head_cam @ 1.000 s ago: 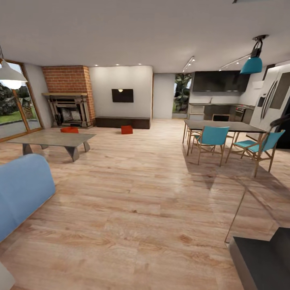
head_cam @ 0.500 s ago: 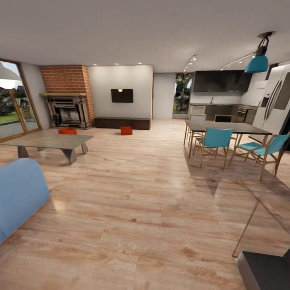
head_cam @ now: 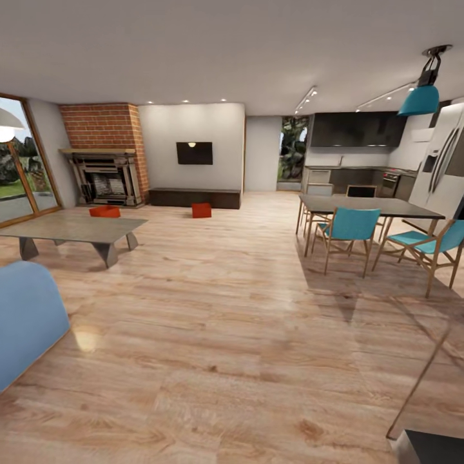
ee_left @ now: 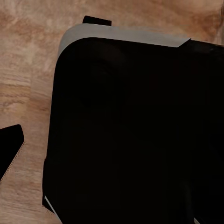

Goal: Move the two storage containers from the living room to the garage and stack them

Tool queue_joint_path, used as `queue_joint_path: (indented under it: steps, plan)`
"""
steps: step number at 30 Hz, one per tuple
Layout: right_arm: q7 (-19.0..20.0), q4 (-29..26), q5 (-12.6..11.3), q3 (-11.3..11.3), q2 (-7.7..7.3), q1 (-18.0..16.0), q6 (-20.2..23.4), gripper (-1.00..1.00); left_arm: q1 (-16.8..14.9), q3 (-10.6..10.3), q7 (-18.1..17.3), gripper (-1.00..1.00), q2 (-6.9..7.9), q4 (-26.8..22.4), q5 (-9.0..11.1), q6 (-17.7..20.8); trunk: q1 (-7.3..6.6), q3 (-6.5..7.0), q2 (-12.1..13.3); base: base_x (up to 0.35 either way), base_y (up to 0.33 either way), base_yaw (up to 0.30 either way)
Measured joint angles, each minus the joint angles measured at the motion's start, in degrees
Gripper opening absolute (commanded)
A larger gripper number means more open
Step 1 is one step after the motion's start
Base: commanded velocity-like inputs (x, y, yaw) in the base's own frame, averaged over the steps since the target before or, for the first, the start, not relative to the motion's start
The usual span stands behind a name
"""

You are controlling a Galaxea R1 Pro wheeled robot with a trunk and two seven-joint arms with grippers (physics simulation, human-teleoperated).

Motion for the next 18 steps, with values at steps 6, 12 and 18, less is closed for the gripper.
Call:
queue_joint_path:
  steps: [6, 12, 18]
  plan:
    - [0.0, 0.0, 0.0, 0.0, -0.02, 0.0, -0.1, 1.0, 0.0, 0.0, 0.0, 1.0, 0.02, 0.0, 0.0, 0.0, 0.0, 0.0, 0.0, 0.323, 0.0, 0.0]
    - [0.0, 0.0, 0.0, 0.1, -0.06, 0.0, -0.1, 1.0, 0.0, 0.0, 0.0, 1.0, 0.07, -0.1, -0.1, 0.0, 0.0, 0.0, 0.0, 0.323, 0.0, 0.0]
    - [0.0, 0.0, 0.0, 0.2, -0.11, 0.0, -0.1, 1.0, 0.0, 0.0, 0.0, 1.0, 0.13, 0.0, -0.1, 0.0, 0.0, 0.0, 0.0, 0.323, 0.0, 0.0]
